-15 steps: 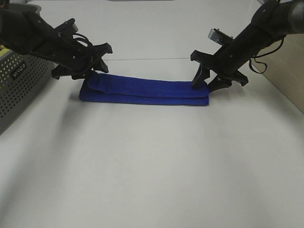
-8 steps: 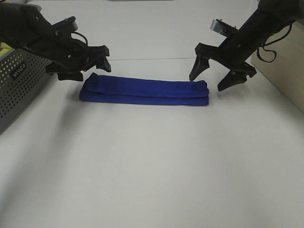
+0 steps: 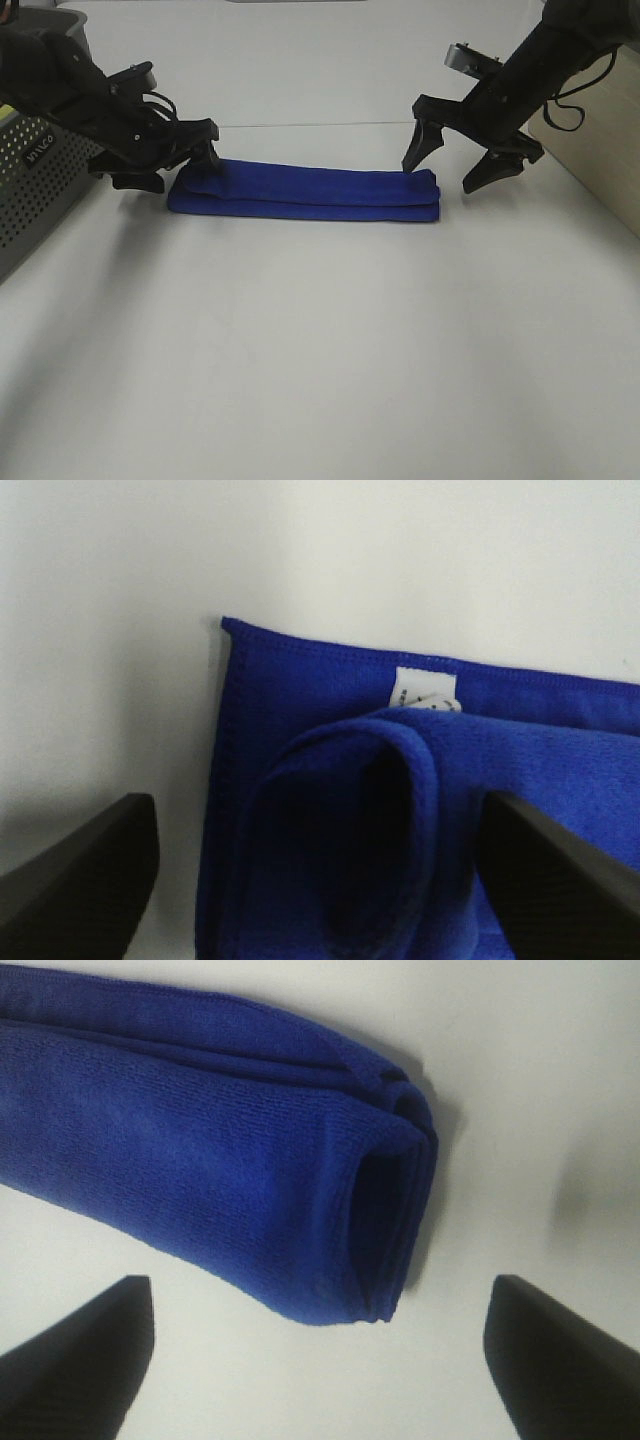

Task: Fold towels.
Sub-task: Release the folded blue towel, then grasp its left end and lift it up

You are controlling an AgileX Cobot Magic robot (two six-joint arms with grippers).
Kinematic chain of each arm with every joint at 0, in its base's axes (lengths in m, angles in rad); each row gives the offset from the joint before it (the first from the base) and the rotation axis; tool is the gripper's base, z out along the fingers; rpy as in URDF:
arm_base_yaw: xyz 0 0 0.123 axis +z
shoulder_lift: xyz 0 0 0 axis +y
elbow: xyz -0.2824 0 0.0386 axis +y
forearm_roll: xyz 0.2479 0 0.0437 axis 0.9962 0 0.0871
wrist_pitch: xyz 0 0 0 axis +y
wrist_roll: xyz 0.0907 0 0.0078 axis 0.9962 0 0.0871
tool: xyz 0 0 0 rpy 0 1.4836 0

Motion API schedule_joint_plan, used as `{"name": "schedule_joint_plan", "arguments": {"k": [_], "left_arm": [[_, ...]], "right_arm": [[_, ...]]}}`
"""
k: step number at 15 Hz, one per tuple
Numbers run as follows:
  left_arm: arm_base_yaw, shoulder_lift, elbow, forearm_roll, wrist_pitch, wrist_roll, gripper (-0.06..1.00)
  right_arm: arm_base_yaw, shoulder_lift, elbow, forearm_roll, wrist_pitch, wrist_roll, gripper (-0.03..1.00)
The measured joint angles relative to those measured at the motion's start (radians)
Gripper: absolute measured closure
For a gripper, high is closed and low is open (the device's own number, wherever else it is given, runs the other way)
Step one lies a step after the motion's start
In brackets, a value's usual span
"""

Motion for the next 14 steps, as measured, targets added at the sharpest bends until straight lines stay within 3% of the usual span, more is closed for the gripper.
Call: {"name": "schedule_joint_plan", "arguments": {"k": [8,14], "left_arm": [[0.0,0.064,-0.052,-0.001,0.003,0.009,0.24],[0.0,0.081,-0.053,-0.095,0.004,0.061,0.7]], "right_arm": [[0.0,0.0,0.0,0.0,-0.009,0.0,0.13],[0.0,0.0,0.0,0.0,-0.016,0.0,0.13]]}}
